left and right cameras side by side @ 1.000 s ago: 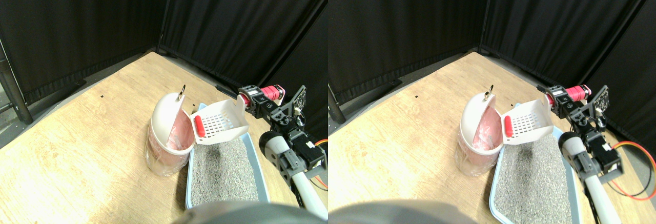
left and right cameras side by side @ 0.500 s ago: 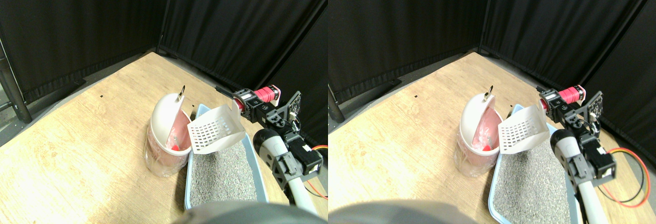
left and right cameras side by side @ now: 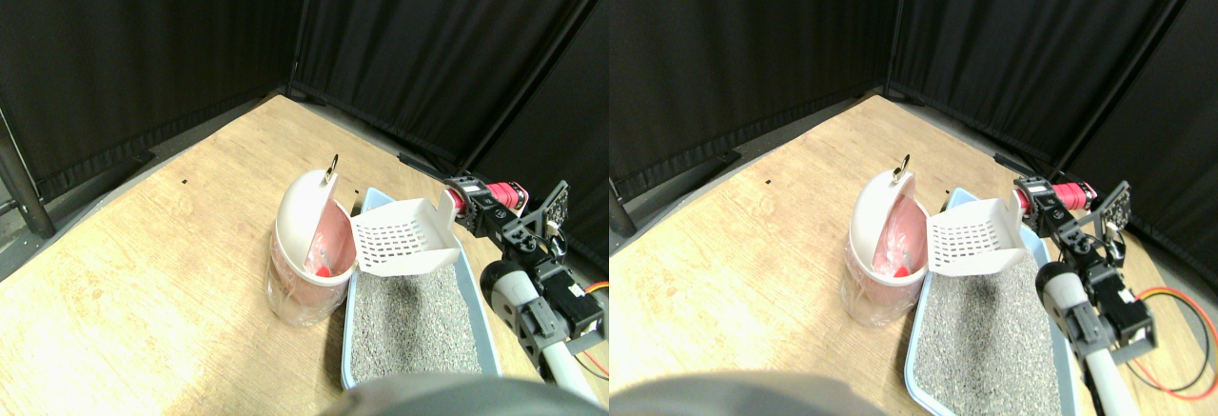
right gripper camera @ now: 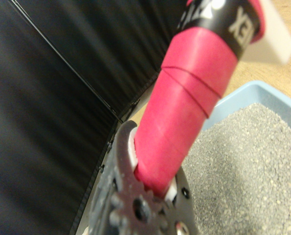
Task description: Scoop (unimanual)
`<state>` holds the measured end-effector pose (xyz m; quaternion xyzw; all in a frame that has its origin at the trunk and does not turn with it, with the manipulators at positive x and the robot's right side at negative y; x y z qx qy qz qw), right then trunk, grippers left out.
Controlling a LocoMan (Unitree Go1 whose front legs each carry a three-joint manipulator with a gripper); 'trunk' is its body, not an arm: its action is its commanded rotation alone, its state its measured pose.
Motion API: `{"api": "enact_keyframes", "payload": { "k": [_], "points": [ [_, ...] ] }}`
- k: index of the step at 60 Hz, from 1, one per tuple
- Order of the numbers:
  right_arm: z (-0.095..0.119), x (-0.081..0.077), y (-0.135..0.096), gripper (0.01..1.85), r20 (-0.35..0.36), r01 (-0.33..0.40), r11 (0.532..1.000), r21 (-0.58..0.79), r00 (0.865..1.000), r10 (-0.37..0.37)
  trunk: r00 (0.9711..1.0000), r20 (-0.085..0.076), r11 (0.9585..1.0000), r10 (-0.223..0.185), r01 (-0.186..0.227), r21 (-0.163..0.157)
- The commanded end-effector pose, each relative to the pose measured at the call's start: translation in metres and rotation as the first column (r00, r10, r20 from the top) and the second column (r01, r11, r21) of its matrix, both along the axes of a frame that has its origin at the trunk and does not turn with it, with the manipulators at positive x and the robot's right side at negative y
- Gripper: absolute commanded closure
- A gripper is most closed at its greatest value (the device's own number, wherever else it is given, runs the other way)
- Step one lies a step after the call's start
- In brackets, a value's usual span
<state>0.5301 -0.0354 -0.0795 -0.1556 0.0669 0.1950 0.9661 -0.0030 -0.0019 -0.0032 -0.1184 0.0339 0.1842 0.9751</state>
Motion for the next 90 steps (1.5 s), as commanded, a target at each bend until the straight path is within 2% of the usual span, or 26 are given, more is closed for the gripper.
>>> {"api": "enact_keyframes", "payload": {
  "k": [1,7,21,30,46,64,78,84,90],
  "points": [
    [0.011,0.001,-0.003,1.81,0.061,0.001,0.995,0.095,0.998,-0.007,0.9999,-0.003,0.9999,-0.016,0.016,-0.002],
    [0.008,0.002,-0.018,1.81,0.070,-0.005,0.988,0.154,0.998,-0.006,0.9994,-0.007,0.9994,-0.035,0.035,0.006],
    [-0.001,0.003,-0.058,1.81,0.089,0.058,0.949,0.310,0.992,-0.090,0.9965,-0.017,0.9962,-0.082,0.082,0.029],
    [-0.012,0.000,-0.084,1.81,0.079,0.124,0.921,0.370,0.983,-0.164,0.9926,-0.026,0.9918,-0.118,0.119,0.046],
    [-0.032,-0.010,-0.115,1.81,0.087,0.151,0.889,0.432,0.974,-0.208,0.9858,-0.040,0.9839,-0.163,0.165,0.067],
    [-0.050,-0.018,-0.135,1.81,0.052,0.152,0.857,0.492,0.978,-0.203,0.9803,-0.046,0.9777,-0.192,0.195,0.077],
    [-0.067,-0.020,-0.143,1.81,0.021,0.146,0.851,0.505,0.983,-0.181,0.9793,-0.048,0.9767,-0.196,0.200,0.078],
    [-0.073,-0.023,-0.141,1.81,-0.017,0.189,0.836,0.516,0.978,-0.210,0.9794,-0.050,0.9767,-0.196,0.199,0.079],
    [-0.081,-0.024,-0.142,1.81,-0.039,0.194,0.814,0.548,0.978,-0.207,0.9794,-0.053,0.9766,-0.195,0.199,0.081]
  ]
}}
